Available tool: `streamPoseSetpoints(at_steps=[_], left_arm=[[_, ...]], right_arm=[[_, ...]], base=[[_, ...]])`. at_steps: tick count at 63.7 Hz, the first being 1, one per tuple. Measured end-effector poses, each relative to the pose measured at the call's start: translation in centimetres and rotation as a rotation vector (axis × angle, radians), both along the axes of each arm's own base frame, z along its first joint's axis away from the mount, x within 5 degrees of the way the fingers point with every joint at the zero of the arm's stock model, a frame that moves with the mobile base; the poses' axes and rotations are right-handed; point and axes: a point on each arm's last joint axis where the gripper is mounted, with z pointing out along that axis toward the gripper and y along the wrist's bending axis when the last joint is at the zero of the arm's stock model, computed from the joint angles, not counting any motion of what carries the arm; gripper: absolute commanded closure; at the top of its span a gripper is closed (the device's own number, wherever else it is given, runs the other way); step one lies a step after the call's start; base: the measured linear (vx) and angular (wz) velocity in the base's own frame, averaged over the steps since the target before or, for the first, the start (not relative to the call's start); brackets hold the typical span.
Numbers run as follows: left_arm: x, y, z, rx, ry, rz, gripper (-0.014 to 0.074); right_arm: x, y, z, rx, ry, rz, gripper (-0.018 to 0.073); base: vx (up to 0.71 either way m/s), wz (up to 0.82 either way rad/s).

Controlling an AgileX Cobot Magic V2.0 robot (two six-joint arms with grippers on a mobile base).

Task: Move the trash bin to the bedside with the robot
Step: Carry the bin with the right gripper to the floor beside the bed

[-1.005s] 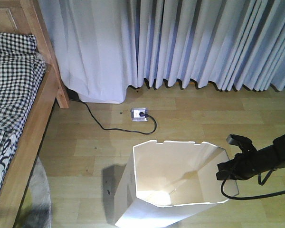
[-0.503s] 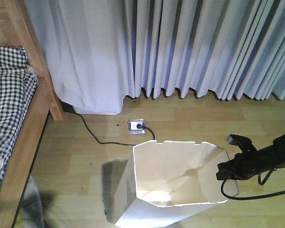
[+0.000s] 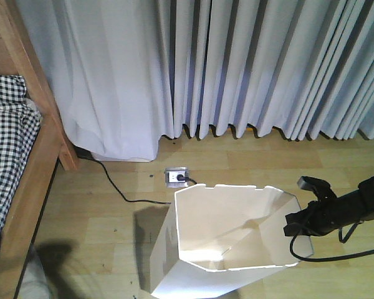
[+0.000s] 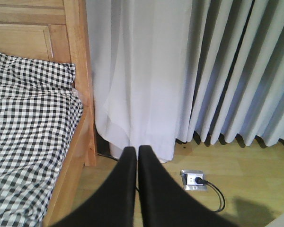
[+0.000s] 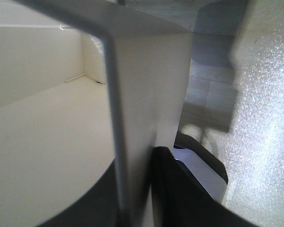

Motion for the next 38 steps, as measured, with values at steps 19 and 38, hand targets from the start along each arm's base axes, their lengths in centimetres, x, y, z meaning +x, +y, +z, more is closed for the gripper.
streamPoseSetpoints(at_steps=[19,38], left_arm=[[0.0,0.0,0.0,0.0,0.0,0.0,0.0603],[0.0,0.0,0.0,0.0,0.0,0.0,0.0603]], right_arm=[[0.0,0.0,0.0,0.0,0.0,0.0,0.0564],[0.0,0.0,0.0,0.0,0.0,0.0,0.0564]], base=[[0.08,0.02],[0.02,0.01]])
